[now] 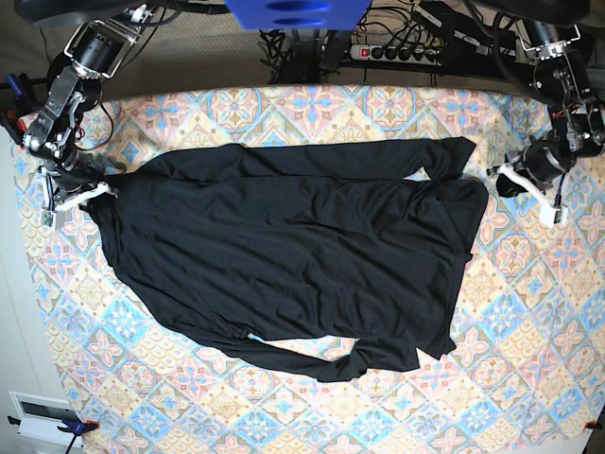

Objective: Layout the t-shirt on the table in an organized manner, then fold the t-shirt properly
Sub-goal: 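Lower the left gripper and grasp the shirt edge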

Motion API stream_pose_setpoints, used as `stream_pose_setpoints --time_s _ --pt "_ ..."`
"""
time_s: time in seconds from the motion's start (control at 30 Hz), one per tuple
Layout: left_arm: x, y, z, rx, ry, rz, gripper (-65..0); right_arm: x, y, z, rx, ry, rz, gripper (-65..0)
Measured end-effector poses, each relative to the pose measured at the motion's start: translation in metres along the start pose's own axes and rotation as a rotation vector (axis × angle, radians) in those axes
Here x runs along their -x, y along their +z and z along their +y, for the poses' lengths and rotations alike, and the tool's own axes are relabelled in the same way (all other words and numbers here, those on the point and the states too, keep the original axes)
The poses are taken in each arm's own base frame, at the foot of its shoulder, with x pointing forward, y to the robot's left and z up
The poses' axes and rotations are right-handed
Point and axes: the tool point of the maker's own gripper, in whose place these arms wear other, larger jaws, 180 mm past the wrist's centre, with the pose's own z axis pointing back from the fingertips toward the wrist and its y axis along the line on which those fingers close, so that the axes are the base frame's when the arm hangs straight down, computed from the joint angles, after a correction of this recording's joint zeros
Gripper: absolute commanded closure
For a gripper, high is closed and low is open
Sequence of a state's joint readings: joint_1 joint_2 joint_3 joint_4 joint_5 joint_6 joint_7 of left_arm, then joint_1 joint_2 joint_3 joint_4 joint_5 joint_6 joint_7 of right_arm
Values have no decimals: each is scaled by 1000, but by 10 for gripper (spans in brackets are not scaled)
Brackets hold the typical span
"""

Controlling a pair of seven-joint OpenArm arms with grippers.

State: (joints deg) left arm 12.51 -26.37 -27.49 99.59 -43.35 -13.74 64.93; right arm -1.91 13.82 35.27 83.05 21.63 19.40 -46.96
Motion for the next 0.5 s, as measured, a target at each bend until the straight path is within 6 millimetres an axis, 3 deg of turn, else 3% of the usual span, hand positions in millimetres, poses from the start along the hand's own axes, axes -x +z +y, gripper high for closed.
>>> stream_pose_setpoints --time_s 0.13,0.27,0.5 --pt "-6 -19 -37 91 18 -26 -27 -1 0 -2 7 4 0 0" --pt "7 -33 -73 174 -32 63 -56 -1 0 -2 7 6 1 0" --pt "18 -38 -85 196 -66 109 -229 0 0 -2 7 5 2 0"
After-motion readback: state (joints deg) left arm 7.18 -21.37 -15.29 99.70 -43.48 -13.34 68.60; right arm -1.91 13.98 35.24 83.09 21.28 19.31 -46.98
